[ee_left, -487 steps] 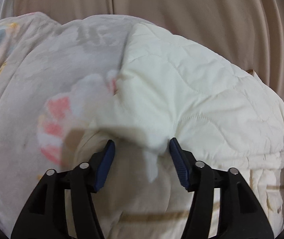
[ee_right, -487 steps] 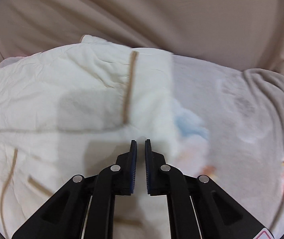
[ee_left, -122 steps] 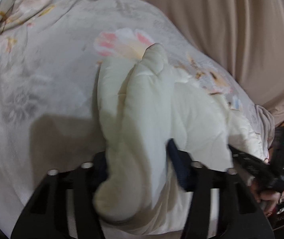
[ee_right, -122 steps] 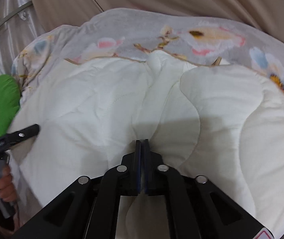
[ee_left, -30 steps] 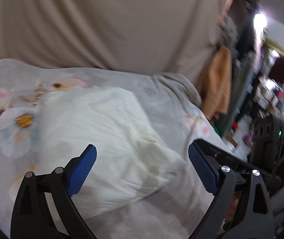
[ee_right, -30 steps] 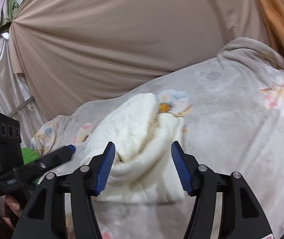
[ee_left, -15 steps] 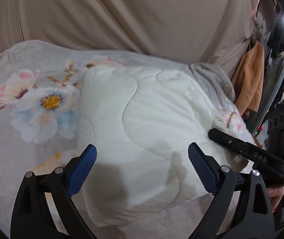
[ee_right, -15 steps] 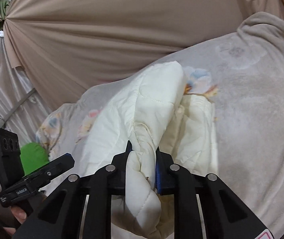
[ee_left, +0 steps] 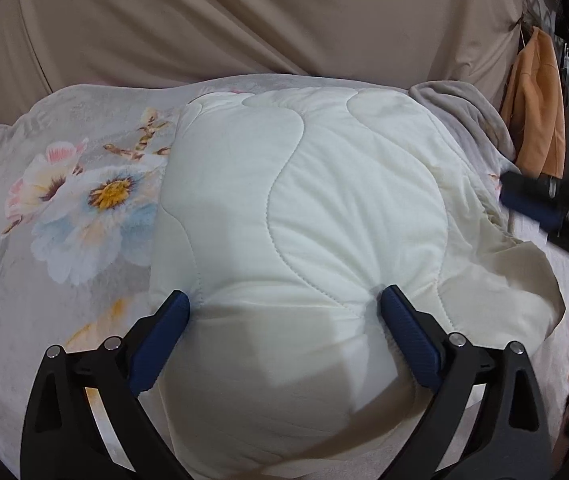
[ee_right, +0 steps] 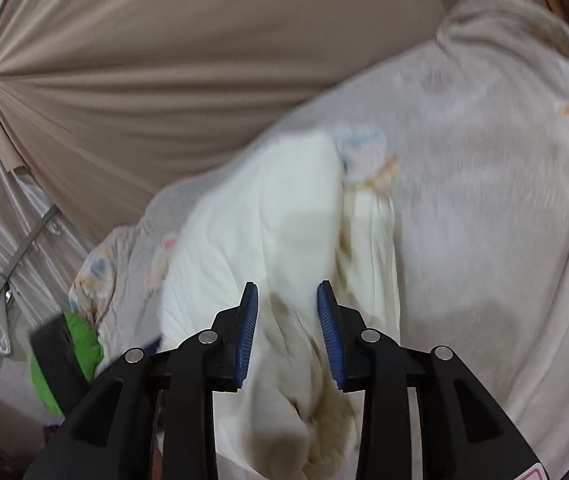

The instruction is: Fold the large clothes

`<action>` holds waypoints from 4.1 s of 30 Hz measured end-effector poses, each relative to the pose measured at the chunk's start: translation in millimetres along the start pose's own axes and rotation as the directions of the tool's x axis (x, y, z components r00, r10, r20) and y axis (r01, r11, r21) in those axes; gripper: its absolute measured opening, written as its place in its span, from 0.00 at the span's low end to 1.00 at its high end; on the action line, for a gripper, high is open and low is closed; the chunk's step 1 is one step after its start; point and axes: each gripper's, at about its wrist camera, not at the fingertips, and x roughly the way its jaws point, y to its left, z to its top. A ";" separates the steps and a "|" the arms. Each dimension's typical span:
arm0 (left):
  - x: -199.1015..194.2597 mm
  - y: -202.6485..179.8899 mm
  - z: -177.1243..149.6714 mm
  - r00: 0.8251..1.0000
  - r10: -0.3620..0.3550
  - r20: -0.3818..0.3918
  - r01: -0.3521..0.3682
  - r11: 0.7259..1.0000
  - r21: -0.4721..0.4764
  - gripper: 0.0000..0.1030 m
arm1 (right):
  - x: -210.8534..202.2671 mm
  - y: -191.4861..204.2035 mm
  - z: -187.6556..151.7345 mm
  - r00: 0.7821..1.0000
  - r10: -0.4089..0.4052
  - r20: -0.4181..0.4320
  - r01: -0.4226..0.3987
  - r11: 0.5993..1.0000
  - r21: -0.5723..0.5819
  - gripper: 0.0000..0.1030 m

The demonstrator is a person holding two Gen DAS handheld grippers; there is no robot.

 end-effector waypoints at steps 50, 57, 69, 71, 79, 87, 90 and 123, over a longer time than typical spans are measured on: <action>-5.6 -4.2 6.1 1.000 0.012 -0.011 -0.012 1.000 -0.013 0.96 | 33.6 -5.6 -43.9 0.947 -0.317 -0.050 0.306 0.939 -0.158 0.00; -37.1 28.5 5.1 1.000 0.015 0.011 -0.014 0.995 -0.094 0.95 | -8.2 3.2 -39.1 0.973 -0.233 0.004 0.231 0.965 -0.120 0.54; -31.8 19.4 -0.5 1.000 -0.006 -0.017 0.004 0.996 -0.087 0.95 | 0.7 -7.4 -40.9 0.973 -0.230 0.020 0.231 0.966 -0.116 0.13; -25.9 18.3 -1.6 0.999 -0.030 -0.038 0.026 0.995 -0.101 0.96 | 26.5 -29.5 -51.9 0.970 -0.237 -0.061 0.233 0.970 -0.076 0.14; -19.0 19.0 -4.7 0.996 -0.053 -0.067 0.043 0.990 -0.136 0.96 | 12.2 -25.7 -47.8 0.973 -0.222 -0.067 0.220 0.975 -0.034 0.27; -15.5 19.5 -3.9 0.995 -0.069 -0.076 0.057 0.987 -0.152 0.96 | 0.4 -23.8 -52.7 0.958 -0.274 -0.080 0.273 0.962 -0.023 0.63; -12.2 20.8 -4.6 0.993 -0.083 -0.081 0.070 0.985 -0.156 0.96 | 10.9 -34.4 -56.6 0.965 -0.229 -0.125 0.233 0.972 0.020 0.64; -6.1 48.6 -4.3 0.982 -0.148 -0.116 0.119 0.967 -0.225 0.96 | 42.8 -44.9 -58.8 0.976 -0.071 -0.206 0.083 0.995 0.051 0.72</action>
